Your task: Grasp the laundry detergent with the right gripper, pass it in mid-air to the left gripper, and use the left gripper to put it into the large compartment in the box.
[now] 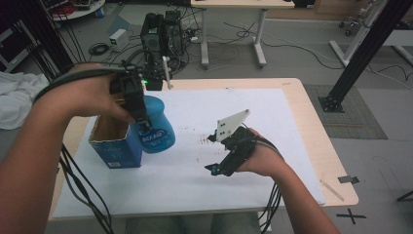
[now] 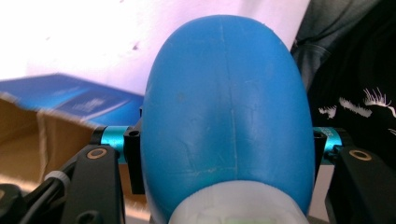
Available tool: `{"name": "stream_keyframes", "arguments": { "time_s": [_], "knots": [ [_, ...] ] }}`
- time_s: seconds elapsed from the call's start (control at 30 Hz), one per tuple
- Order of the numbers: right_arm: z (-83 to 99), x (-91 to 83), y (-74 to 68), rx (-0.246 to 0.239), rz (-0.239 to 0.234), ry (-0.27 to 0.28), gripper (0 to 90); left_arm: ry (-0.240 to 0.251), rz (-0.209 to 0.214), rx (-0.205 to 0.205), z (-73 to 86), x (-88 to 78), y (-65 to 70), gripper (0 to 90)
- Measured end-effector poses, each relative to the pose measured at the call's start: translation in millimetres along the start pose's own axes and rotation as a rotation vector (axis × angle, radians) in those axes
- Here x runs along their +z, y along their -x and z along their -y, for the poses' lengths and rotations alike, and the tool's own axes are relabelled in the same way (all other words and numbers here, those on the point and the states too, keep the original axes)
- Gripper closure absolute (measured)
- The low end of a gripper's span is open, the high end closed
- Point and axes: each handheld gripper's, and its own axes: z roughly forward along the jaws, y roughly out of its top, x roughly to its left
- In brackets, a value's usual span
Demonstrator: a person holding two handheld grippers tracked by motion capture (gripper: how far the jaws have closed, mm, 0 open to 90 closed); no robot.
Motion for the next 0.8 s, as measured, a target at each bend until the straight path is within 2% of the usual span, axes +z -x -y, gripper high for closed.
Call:
{"name": "stream_keyframes", "arguments": {
  "time_s": [0.2,0.23,0.27,0.3,0.33,0.37,0.4,0.47,0.5,0.57,0.6,0.7,0.8],
  "knots": [
    [4.1,-6.6,3.2,0.010,0.001,-0.030,12.2,0.002,-0.021,-0.118,21.1,-18.5,-22.3,39.0],
    [5.1,-7.0,4.1,0.009,0.003,-0.041,12.2,0.019,-0.024,-0.154,25.0,-19.4,-24.6,39.0],
    [5.7,-7.6,4.2,0.025,0.005,-0.054,12.2,0.007,-0.023,-0.144,29.4,-23.0,-28.9,39.0],
    [6.6,-8.1,5.3,0.023,0.000,-0.066,12.2,0.029,-0.023,-0.181,34.2,-24.4,-31.4,39.0],
    [7.4,-9.0,6.1,0.027,0.002,-0.074,12.2,0.026,-0.009,-0.198,39.0,-27.0,-35.2,38.9],
    [8.3,-9.9,7.3,0.028,0.001,-0.085,12.2,0.026,-0.015,-0.203,43.3,-29.3,-38.4,38.9],
    [9.1,-10.1,8.2,0.030,0.006,-0.088,12.2,0.042,-0.015,-0.235,47.1,-30.1,-40.0,39.0],
    [10.6,-11.5,10.3,0.027,0.014,-0.108,12.2,0.031,-0.008,-0.254,54.0,-34.4,-46.6,38.9],
    [11.3,-12.1,11.2,0.024,0.019,-0.112,12.3,0.045,-0.003,-0.289,57.0,-35.0,-48.5,38.9],
    [12.2,-14.8,12.6,0.027,0.023,-0.117,12.2,0.042,0.001,-0.322,63.3,-38.5,-55.5,38.9],
    [12.6,-15.5,12.7,0.033,0.028,-0.119,12.2,0.050,0.005,-0.355,66.0,-39.0,-58.3,38.9],
    [13.3,-15.3,14.7,0.028,0.029,-0.124,12.2,0.047,0.009,-0.409,72.8,-39.6,-67.2,39.0],
    [13.5,-13.7,14.8,0.033,0.029,-0.129,12.2,0.041,0.016,-0.439,79.3,-37.2,-75.5,39.0]
  ]
}}
